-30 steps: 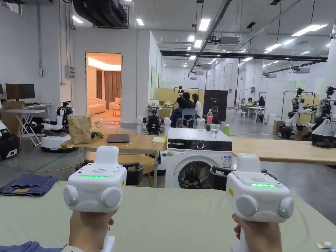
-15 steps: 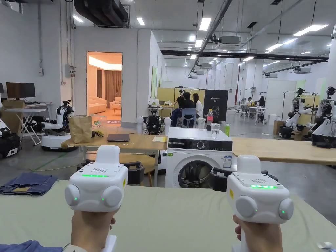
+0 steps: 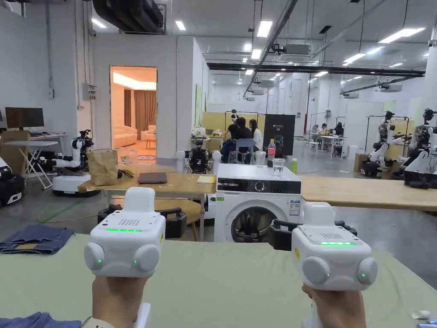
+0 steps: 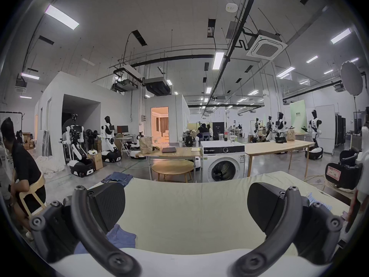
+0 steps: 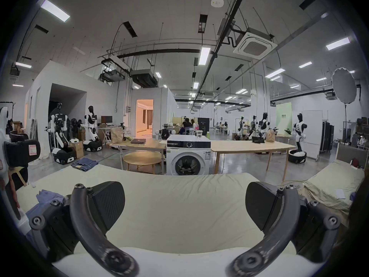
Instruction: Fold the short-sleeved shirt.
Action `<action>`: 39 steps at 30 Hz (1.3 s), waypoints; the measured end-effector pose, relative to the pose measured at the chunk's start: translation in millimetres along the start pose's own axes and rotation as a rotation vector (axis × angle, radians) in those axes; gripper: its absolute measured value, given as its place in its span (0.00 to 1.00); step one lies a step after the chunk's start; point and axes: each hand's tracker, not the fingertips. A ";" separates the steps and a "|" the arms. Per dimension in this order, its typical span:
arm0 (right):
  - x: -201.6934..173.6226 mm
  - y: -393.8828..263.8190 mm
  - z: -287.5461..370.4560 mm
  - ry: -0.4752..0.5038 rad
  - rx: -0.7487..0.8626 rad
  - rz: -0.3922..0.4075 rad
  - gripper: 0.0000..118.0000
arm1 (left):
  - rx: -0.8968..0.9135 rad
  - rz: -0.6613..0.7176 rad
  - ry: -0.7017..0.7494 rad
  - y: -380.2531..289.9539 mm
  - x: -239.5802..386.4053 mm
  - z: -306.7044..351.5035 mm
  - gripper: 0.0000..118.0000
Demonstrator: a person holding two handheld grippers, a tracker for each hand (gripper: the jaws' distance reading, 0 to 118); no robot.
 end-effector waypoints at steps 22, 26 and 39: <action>2.2 -3.1 4.9 -0.106 0.015 0.028 0.00 | -0.025 -0.068 -0.079 -2.8 14.3 3.3 0.04; 6.6 -3.6 -0.3 -0.046 0.008 -0.023 0.00 | 0.003 -0.026 -0.070 -1.4 12.5 6.0 0.00; -68.5 -8.7 0.9 0.095 0.028 0.047 0.00 | -0.022 0.003 0.119 -15.0 -76.3 34.2 0.00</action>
